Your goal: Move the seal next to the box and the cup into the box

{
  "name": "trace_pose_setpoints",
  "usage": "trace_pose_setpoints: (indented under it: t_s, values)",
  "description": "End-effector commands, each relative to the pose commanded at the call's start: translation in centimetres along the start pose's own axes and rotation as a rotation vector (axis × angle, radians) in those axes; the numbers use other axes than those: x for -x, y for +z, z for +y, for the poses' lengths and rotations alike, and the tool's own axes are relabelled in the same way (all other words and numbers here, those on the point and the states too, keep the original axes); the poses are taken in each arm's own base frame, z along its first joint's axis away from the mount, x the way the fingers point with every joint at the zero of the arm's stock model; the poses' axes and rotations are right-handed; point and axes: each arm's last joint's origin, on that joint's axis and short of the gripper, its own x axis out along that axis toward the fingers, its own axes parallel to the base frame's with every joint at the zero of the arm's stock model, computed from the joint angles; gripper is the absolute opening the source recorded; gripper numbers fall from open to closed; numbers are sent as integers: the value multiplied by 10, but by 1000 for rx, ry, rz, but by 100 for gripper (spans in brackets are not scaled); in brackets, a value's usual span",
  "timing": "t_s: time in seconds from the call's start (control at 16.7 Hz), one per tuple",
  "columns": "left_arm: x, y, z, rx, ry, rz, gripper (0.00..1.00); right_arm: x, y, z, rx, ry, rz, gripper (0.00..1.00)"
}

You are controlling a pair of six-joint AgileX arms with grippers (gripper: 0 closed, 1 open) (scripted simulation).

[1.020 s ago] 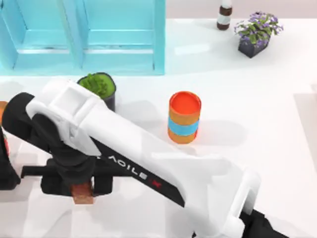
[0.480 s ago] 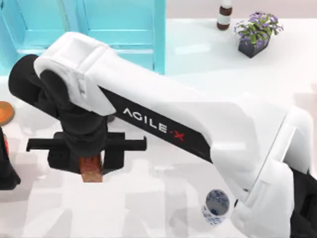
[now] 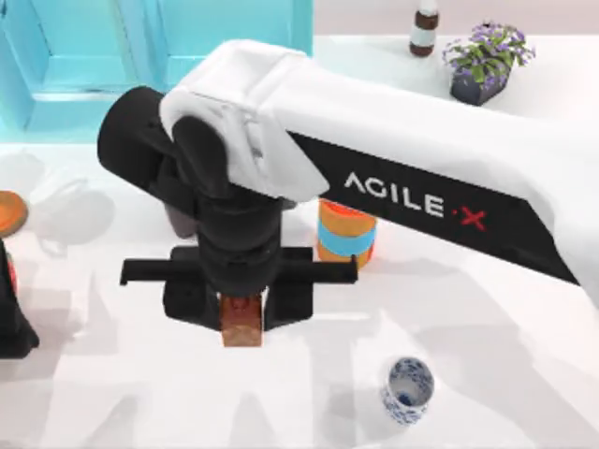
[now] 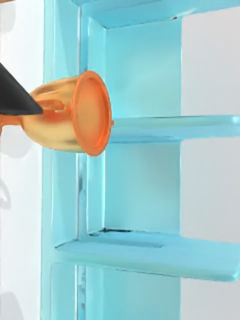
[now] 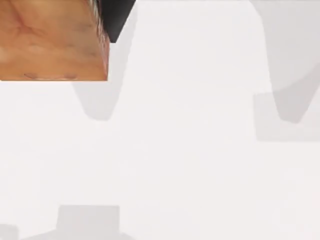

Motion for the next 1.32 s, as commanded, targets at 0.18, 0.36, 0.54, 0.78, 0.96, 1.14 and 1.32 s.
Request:
trace_pose_setpoints:
  t_s: [0.18, 0.36, 0.54, 0.78, 0.96, 1.14, 1.32]
  values:
    - [0, 0, 0, 0, 0, 0, 100, 2, -7, -16, 0, 0, 1, 0]
    - [0, 0, 0, 0, 0, 0, 100, 3, -8, -21, -1, 1, 0, 0]
    - [0, 0, 0, 0, 0, 0, 100, 3, -8, -21, -1, 1, 0, 0]
    - [0, 0, 0, 0, 0, 0, 100, 4, 1, -30, 4, -4, 1, 0]
    - [0, 0, 0, 0, 0, 0, 100, 9, 37, -67, 5, -9, -4, 0]
    - [0, 0, 0, 0, 0, 0, 100, 17, 76, -125, 6, -18, -6, 0]
    - [0, 0, 0, 0, 0, 0, 100, 24, 108, -199, 5, -29, -4, 0]
